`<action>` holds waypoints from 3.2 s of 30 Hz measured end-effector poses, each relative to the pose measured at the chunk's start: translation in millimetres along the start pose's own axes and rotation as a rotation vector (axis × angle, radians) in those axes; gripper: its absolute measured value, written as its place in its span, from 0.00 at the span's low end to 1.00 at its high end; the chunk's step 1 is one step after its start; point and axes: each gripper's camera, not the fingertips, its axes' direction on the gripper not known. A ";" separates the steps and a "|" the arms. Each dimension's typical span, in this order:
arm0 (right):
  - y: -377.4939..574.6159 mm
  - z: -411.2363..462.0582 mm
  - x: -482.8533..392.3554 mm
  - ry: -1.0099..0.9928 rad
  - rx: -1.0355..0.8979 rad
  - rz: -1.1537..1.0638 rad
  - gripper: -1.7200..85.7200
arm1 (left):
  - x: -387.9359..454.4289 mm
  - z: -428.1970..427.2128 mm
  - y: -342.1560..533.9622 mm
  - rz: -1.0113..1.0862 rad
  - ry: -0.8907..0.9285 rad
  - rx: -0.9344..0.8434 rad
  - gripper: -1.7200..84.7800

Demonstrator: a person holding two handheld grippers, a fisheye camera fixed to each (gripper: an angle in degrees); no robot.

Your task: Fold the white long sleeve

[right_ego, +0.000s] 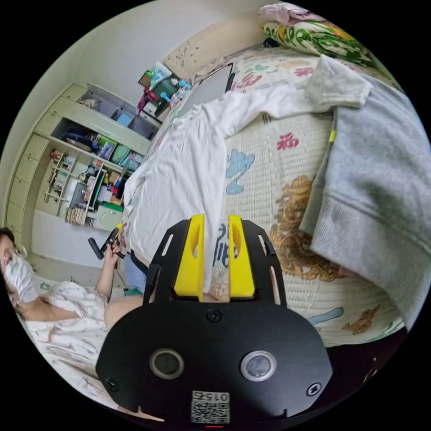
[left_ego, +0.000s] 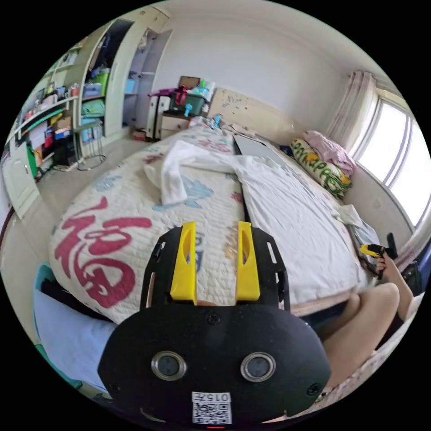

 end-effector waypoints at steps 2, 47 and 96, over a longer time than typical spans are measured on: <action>35.6 11.9 -40.6 0.021 -0.084 -0.054 0.14 | 16.6 -8.9 16.9 0.018 0.115 -0.072 0.18; 300.6 14.8 -234.3 0.333 -0.156 -0.127 0.02 | 3.7 4.4 -128.9 -0.116 -0.122 0.004 0.17; 398.5 -60.8 -191.3 0.393 -0.066 -0.117 0.02 | 13.2 -55.9 -31.8 0.087 0.211 -0.230 0.06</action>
